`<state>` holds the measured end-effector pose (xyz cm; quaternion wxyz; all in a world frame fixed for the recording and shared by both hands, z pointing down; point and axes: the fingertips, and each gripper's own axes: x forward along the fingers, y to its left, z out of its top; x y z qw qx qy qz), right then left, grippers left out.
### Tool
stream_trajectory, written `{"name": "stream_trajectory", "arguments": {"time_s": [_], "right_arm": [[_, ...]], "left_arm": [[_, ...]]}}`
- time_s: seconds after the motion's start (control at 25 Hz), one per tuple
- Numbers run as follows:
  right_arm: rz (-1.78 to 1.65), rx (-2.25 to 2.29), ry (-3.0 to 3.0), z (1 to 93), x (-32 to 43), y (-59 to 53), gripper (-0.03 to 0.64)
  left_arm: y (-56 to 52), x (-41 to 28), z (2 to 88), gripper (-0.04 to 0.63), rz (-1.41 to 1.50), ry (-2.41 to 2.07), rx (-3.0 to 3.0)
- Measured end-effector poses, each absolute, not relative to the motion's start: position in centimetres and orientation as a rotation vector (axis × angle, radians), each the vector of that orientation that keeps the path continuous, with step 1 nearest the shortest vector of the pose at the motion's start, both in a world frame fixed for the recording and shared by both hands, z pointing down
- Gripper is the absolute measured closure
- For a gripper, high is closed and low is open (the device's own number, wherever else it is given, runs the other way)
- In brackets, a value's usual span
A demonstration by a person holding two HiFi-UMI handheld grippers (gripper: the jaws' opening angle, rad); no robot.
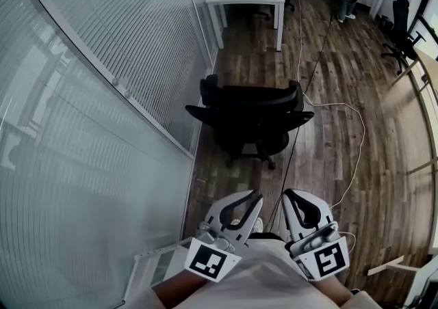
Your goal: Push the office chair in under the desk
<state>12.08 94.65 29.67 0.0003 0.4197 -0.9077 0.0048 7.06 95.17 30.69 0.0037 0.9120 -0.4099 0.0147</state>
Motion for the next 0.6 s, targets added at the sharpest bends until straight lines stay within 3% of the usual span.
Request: {"name": "stream_trajectory", "arguments": {"time_s": [0.24, 0.4, 0.6], "right_arm": [[0.012, 1.281, -2.875, 30.4, 12.3, 93.7, 0.586], [-0.010, 1.263, -2.887, 29.7, 12.2, 92.3, 0.586], [-0.016, 1.245, -2.886, 30.3, 11.3, 90.4, 0.586]], "left_arm": [[94.2, 7.1, 31.8, 0.531, 0.034, -1.327, 2.819], [93.2, 7.1, 32.2, 0.531, 0.261, -1.288, 2.909], [91.1, 6.2, 32.9, 0.531, 0.281, -1.314, 2.904]]}}
